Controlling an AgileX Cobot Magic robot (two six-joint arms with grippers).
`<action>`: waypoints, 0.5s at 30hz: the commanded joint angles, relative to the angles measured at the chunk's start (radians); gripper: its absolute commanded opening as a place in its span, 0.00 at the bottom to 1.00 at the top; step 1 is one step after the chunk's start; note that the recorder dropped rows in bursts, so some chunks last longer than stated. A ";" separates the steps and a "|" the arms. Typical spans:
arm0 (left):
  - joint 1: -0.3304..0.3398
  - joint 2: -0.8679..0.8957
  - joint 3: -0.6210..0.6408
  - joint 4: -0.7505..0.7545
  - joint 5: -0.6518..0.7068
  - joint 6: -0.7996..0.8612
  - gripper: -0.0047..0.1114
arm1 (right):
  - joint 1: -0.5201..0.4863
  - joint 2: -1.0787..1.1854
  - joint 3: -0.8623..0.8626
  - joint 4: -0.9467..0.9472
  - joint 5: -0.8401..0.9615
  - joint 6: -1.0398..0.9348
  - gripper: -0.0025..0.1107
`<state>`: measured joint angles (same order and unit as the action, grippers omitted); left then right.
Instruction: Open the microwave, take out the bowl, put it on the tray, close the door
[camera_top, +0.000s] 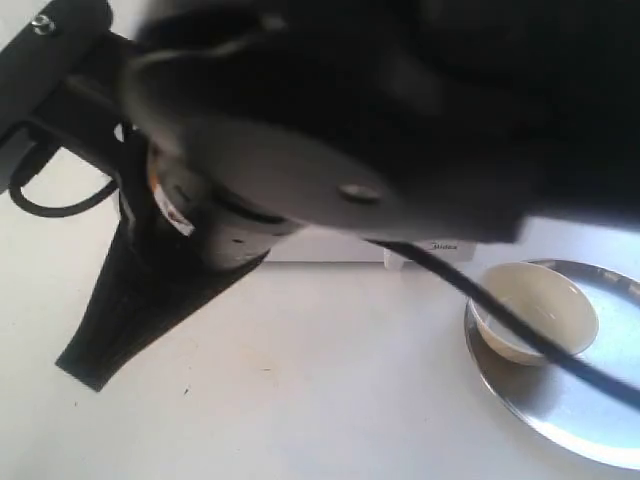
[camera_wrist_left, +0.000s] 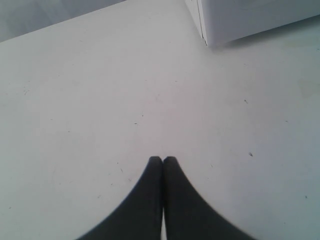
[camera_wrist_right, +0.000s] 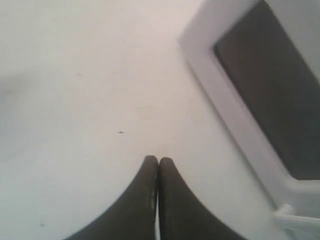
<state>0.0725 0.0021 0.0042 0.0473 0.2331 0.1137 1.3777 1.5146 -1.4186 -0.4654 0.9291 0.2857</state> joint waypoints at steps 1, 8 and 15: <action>-0.004 -0.002 -0.004 -0.003 -0.001 -0.005 0.04 | -0.118 -0.200 0.282 0.260 -0.396 0.006 0.02; -0.004 -0.002 -0.004 -0.003 -0.001 -0.005 0.04 | -0.521 -0.620 0.849 0.289 -0.817 0.006 0.02; -0.004 -0.002 -0.004 -0.003 -0.001 -0.005 0.04 | -0.891 -1.189 1.267 0.289 -0.915 0.006 0.02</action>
<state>0.0725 0.0021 0.0042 0.0473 0.2331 0.1137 0.5925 0.5022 -0.2668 -0.1781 0.0605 0.2874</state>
